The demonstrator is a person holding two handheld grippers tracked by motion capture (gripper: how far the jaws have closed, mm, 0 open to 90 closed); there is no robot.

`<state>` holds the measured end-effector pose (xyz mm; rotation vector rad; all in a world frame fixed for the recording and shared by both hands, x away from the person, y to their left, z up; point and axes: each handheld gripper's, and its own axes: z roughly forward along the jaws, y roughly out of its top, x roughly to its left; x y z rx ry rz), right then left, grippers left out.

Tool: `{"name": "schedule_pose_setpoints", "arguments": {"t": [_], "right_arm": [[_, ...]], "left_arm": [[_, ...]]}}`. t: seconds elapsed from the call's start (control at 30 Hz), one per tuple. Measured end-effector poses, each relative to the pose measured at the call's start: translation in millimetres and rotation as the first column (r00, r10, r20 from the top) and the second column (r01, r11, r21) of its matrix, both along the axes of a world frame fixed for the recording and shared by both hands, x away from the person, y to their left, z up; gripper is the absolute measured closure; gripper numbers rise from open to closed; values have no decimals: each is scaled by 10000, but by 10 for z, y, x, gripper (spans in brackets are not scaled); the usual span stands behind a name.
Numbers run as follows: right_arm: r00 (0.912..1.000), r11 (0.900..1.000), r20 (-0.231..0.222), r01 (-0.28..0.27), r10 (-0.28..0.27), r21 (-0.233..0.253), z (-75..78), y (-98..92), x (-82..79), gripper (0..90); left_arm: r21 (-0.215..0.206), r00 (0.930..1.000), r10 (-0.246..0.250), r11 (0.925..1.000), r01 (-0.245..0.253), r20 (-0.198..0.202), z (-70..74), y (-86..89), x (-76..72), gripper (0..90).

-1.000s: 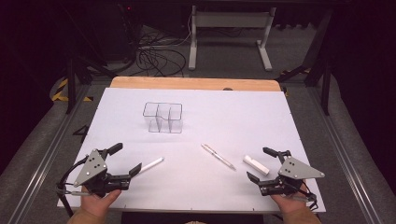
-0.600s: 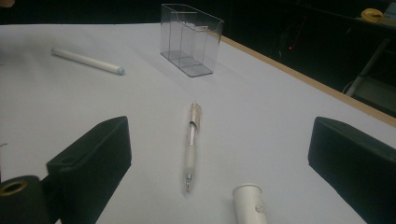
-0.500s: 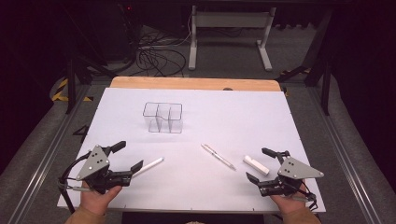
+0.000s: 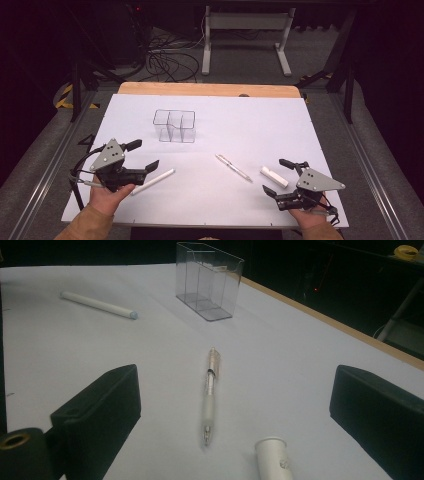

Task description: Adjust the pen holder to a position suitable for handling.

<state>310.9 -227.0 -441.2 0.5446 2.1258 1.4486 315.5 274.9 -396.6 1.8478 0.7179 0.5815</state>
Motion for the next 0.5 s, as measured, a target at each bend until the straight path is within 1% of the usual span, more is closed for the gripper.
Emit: {"name": "schedule_pose_setpoints", "arguments": {"t": [0.03,0.13,0.17,0.27,0.43,0.47,0.5], "right_arm": [[10000,10000,-2,-2,2,10,-1,2,4,64],[10000,9999,-61,37,-36,116,7,8,12,64],[10000,9999,12,-19,19,168,15,12,19,63],[10000,10000,86,-47,47,67,19,31,12,64],[10000,9999,13,-85,85,72,7,25,18,63],[10000,9999,11,-96,96,79,6,24,17,63],[10000,9999,-12,-98,99,80,4,24,18,63]], "left_arm": [[46,10000,3,10000,-3,36,13,0,21,161],[-34,10000,8,10000,-8,-73,41,-12,68,161],[24,10000,27,10000,-27,-45,52,-13,85,161],[92,10000,22,10000,-22,-60,75,-32,124,162],[487,9999,-26,9988,21,99,120,-79,169,161],[513,10000,-62,9987,59,60,128,-92,173,161],[576,9998,-64,9983,54,179,138,-98,182,161]]}}
